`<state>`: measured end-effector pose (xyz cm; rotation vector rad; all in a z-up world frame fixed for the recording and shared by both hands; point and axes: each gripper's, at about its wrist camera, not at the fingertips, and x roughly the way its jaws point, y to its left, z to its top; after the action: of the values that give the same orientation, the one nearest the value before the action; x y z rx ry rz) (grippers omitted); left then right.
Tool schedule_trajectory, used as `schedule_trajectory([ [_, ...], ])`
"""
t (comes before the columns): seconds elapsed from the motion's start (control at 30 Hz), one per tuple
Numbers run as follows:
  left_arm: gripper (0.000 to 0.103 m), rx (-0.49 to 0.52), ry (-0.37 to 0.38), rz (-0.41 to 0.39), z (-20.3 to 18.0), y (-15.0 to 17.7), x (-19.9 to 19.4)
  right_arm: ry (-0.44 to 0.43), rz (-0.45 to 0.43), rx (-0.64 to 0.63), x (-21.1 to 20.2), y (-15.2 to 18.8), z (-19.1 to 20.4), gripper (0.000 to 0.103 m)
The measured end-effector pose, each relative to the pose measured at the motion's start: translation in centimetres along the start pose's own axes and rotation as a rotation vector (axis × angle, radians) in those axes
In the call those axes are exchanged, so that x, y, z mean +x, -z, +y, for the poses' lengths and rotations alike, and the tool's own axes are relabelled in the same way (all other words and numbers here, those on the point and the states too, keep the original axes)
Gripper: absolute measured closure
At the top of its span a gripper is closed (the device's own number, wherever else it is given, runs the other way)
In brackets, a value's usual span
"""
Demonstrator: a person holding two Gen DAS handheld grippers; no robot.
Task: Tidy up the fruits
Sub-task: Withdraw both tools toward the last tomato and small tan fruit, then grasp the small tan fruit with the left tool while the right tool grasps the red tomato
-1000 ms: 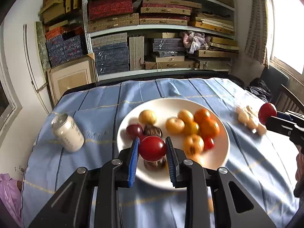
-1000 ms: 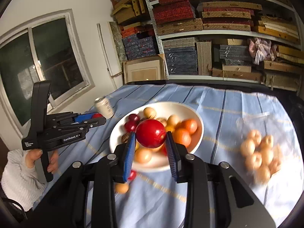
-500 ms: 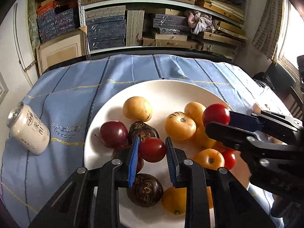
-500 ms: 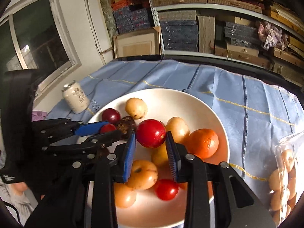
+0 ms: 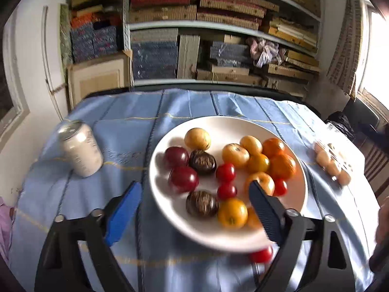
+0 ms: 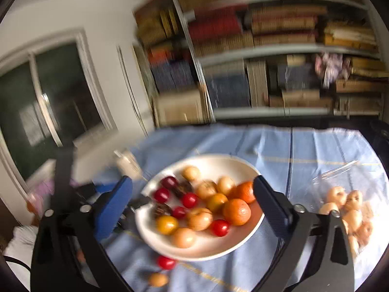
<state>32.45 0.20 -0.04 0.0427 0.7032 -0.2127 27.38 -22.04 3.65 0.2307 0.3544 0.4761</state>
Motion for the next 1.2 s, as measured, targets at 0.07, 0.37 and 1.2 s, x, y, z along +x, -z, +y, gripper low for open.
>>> schedule_trajectory([
  [0.07, 0.006, 0.012, 0.023, -0.037, -0.8, 1.8, -2.0, -0.031, -0.091, 0.008, -3.7, 1.4, 0.4, 0.004],
  [0.37, 0.006, 0.166, -0.023, -0.013, -7.1, 9.0, -2.9, 0.017, -0.039, 0.252, -5.6, 7.5, -5.5, 0.004],
  [1.2, 0.050, 0.198, 0.201, 0.128, -9.3, 11.2, 0.3, -0.037, -0.013, 0.416, -5.7, 8.1, -7.3, 0.004],
])
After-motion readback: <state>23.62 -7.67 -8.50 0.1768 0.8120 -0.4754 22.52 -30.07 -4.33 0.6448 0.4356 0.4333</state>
